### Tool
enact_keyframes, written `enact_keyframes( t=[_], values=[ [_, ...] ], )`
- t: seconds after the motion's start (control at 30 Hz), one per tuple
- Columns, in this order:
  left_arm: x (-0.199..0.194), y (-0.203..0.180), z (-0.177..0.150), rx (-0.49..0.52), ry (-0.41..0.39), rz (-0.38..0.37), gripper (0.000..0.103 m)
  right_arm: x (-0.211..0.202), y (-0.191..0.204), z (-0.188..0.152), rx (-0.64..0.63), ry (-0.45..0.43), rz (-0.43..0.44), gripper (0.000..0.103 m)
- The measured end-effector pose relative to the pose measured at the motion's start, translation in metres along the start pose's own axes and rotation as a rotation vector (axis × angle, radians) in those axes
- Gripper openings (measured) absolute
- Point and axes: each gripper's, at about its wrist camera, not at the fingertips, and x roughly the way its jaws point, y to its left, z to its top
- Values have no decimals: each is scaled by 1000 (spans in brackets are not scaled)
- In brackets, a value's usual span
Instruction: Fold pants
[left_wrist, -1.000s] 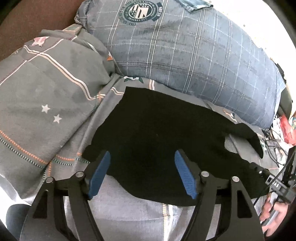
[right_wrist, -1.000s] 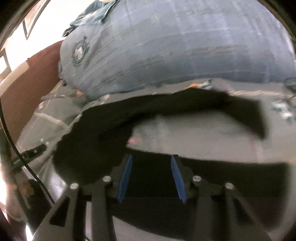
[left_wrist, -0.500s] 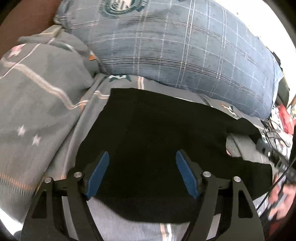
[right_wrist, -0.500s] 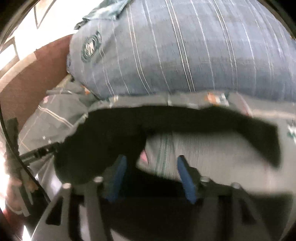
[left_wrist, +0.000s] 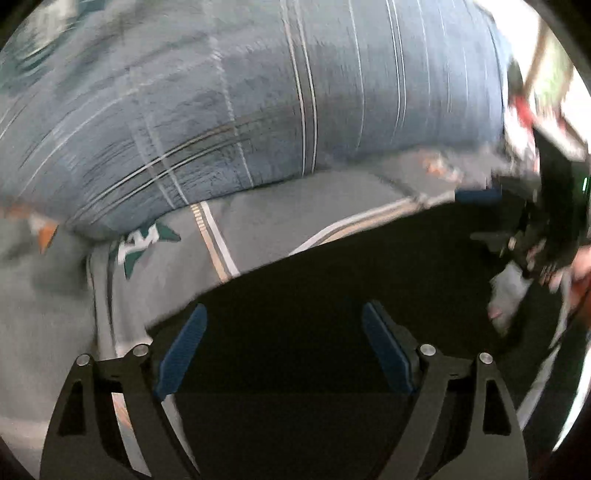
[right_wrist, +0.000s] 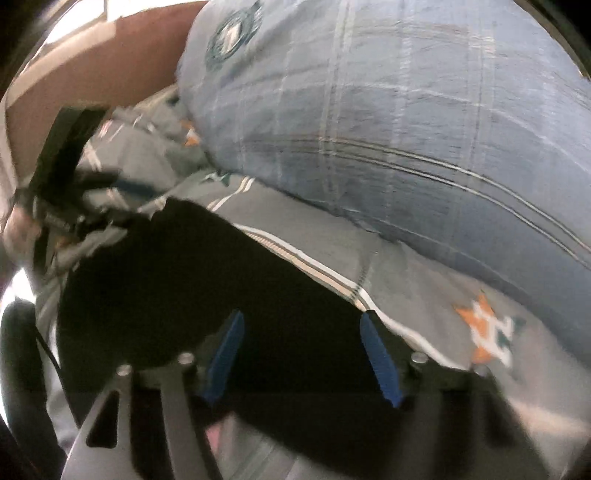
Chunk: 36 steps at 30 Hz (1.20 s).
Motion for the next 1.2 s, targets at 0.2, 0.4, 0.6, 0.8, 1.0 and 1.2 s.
enact_keyframes(
  t=[0.2,0.4,0.6,0.8,1.0,1.2],
  values=[
    [45,4,13,162,110,-17,87,43,-13,9,-49,90,30,68],
    [61,14,16,96,105,-94,86,48,-24,9,21,70,102,36],
    [36,7,11,69,113,-57,6,21,4,11,-36,32,14,4],
    [-51,-17,-18,39,-20,-36,6,-68,46,4,-60,-124,-14,4],
    [-122,-49,-97,-60,-37,-114,6,-139,126,-60,-51,-217,129,4],
    [-95,-53,-168,-238,69,-83,10,-88,164,-127,48,-91,140,4]
  ],
)
